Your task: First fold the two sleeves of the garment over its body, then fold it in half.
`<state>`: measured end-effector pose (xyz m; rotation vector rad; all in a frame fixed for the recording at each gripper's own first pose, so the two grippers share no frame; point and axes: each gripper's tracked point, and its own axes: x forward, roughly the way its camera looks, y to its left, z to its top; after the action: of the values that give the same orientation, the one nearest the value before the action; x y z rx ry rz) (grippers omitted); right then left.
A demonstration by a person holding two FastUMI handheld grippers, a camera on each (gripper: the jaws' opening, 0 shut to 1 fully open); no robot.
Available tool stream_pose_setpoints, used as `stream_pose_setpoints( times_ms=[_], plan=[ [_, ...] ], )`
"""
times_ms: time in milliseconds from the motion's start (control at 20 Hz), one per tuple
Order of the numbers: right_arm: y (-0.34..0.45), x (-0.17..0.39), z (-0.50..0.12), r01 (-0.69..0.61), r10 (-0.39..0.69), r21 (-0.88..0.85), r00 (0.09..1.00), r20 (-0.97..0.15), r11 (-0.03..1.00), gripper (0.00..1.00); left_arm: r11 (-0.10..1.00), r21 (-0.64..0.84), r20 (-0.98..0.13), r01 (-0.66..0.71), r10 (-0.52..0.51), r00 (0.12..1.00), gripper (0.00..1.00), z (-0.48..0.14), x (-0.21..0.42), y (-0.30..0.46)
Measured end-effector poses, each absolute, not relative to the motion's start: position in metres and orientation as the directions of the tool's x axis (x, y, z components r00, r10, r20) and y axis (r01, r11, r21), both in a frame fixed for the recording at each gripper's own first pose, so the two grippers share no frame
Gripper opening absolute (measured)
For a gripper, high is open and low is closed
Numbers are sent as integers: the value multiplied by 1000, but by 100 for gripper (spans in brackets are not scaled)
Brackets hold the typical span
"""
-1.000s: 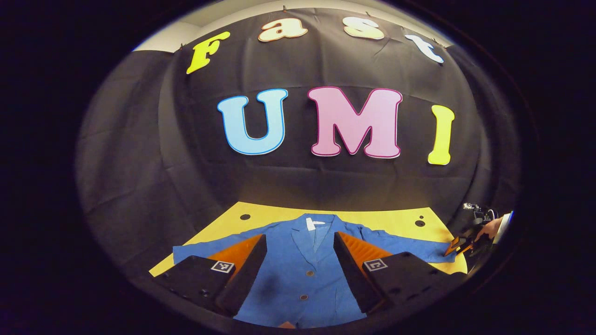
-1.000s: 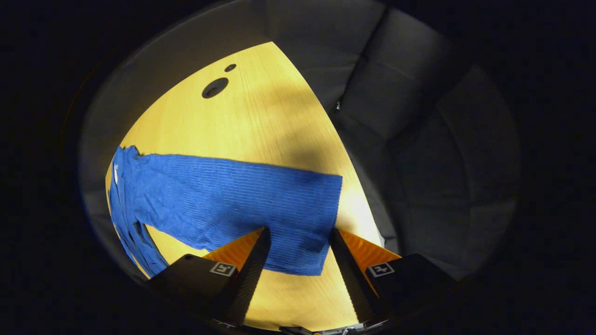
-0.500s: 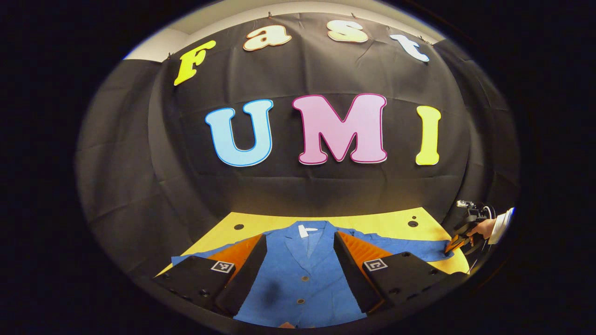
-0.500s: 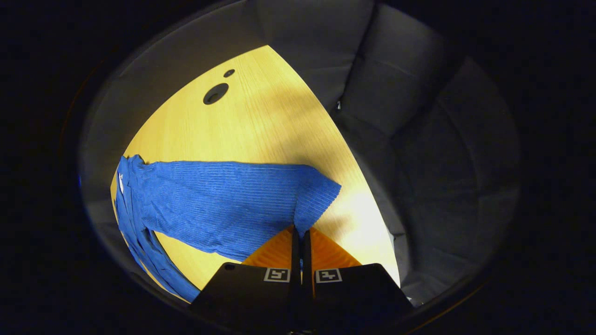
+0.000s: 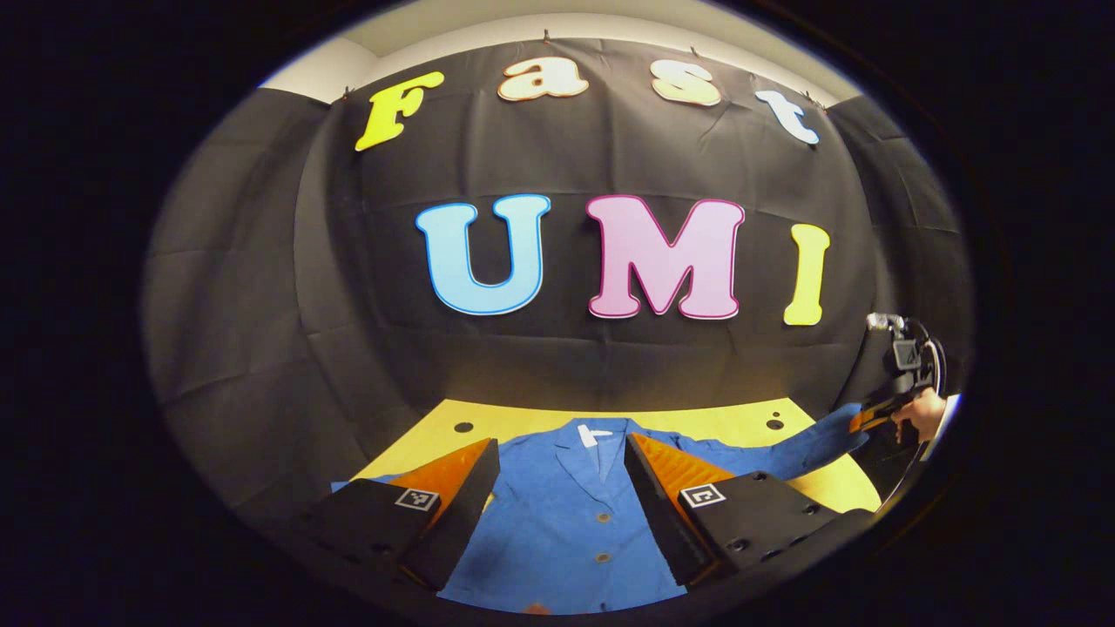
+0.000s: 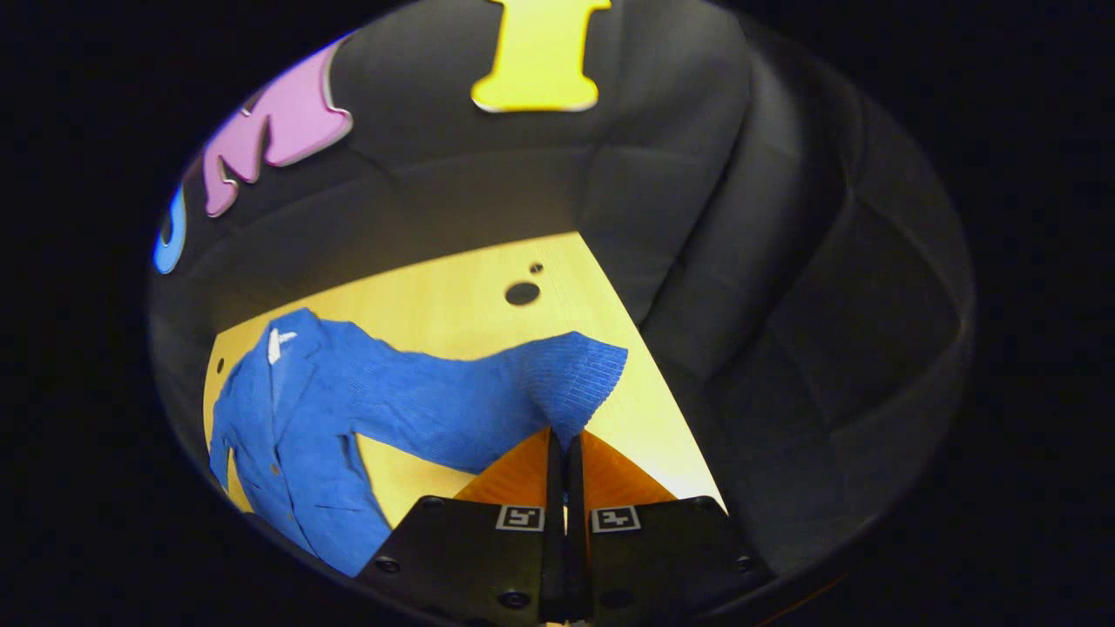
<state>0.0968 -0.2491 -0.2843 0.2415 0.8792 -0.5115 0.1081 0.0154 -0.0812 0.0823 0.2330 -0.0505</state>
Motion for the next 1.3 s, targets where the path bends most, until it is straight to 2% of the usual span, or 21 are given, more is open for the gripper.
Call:
stream_pose_setpoints(
  times_ms=[100,200,300,450,550,650,750,850,1050,1300],
  plan=[
    [-201,107,-225,471,-339,-12,615,-712,882,5,997,59,-212,45,-31,977,83,-79,100,52],
    [-164,122,-184,426,-343,-40,665,-663,904,4,999,23,-198,26,-21,980,83,-79,96,88],
    [-103,151,-148,373,-289,-7,706,-647,928,4,1000,16,-200,-3,6,980,82,-85,92,124],
    [-41,222,-117,302,-229,25,772,-593,953,4,997,9,-202,-82,82,976,83,-91,85,177],
    [6,269,-123,253,-176,51,790,-588,966,4,993,-16,-214,-120,114,970,83,-98,79,200],
    [51,309,-153,204,-135,49,789,-599,978,4,986,-36,-227,-163,151,962,84,-105,71,224],
    [106,335,-208,159,-73,69,746,-662,985,4,976,-47,-245,-211,194,950,84,-116,57,247],
    [162,351,-257,105,4,111,709,-705,988,5,961,-41,-255,-273,254,933,83,-123,41,274],
    [253,371,-346,-45,96,87,651,-753,995,5,915,5,-309,-404,386,869,83,-140,-5,323],
    [311,371,-417,-40,174,184,558,-811,982,5,870,35,-389,-492,465,795,83,-164,-32,356]
  ],
)
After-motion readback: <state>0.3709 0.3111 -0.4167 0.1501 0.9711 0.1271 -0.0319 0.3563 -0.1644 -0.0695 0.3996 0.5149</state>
